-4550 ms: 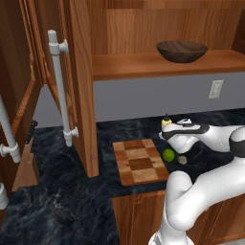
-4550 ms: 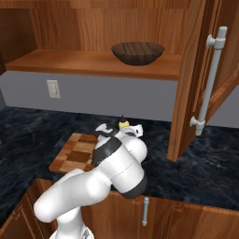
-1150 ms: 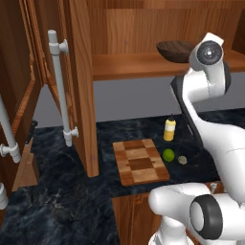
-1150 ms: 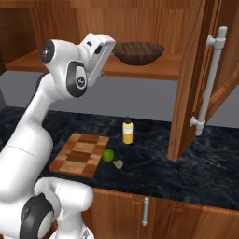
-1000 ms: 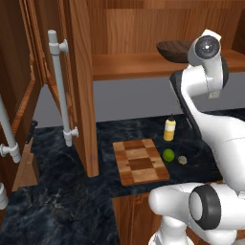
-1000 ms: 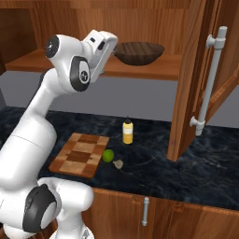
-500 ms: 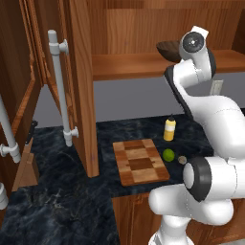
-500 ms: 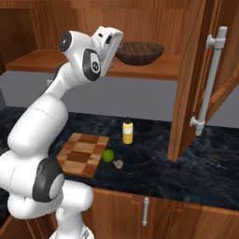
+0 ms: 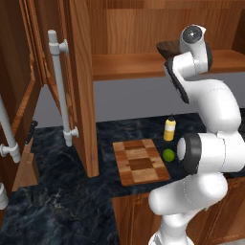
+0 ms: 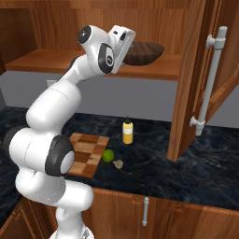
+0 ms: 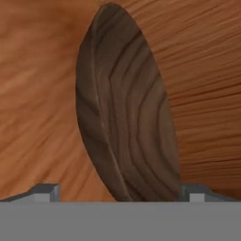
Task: Open the cabinet. Place the bowl and condiment on the counter. Then place the lime and garlic on the cutting board.
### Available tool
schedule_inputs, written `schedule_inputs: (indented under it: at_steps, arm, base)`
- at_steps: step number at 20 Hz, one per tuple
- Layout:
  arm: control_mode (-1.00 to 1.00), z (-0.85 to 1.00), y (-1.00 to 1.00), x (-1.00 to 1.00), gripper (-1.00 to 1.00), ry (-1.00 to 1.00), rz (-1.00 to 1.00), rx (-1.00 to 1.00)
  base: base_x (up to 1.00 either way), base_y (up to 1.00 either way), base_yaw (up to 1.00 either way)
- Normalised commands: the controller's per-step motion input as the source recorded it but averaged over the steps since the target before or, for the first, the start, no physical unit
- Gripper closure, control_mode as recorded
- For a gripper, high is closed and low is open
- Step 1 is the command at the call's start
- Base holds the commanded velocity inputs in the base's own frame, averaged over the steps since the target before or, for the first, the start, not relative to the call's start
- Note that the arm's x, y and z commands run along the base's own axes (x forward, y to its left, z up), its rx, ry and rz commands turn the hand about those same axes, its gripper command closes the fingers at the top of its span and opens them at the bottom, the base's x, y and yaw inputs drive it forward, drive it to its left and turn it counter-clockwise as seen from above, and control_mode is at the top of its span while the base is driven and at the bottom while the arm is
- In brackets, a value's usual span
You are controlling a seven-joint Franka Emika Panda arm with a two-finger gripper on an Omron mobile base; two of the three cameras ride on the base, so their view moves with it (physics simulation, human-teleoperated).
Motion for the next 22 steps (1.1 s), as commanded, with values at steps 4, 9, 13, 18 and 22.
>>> schedule_inputs:
  at_steps: [4, 9, 13, 18, 22]
  arm:
    - [-1.00, -0.18, -0.18, 0.20, -1.00, 0.00, 0.00, 0.00]
    - [-1.00, -0.25, -0.08, 0.28, -1.00, 0.00, 0.00, -0.02]
    - [-1.00, -0.20, -0.08, 0.37, -1.00, 0.00, 0.00, -0.03]
    - [-1.00, -0.11, -0.02, 0.36, -1.00, 0.00, 0.00, -0.04]
    - [-1.00, -0.15, -0.01, 0.24, 1.00, 0.00, 0.00, -0.02]
  base:
    - [0.00, 0.00, 0.00]
    - [0.00, 0.00, 0.00]
    - [0.00, 0.00, 0.00]
    - [0.00, 0.00, 0.00]
    - [0.00, 0.00, 0.00]
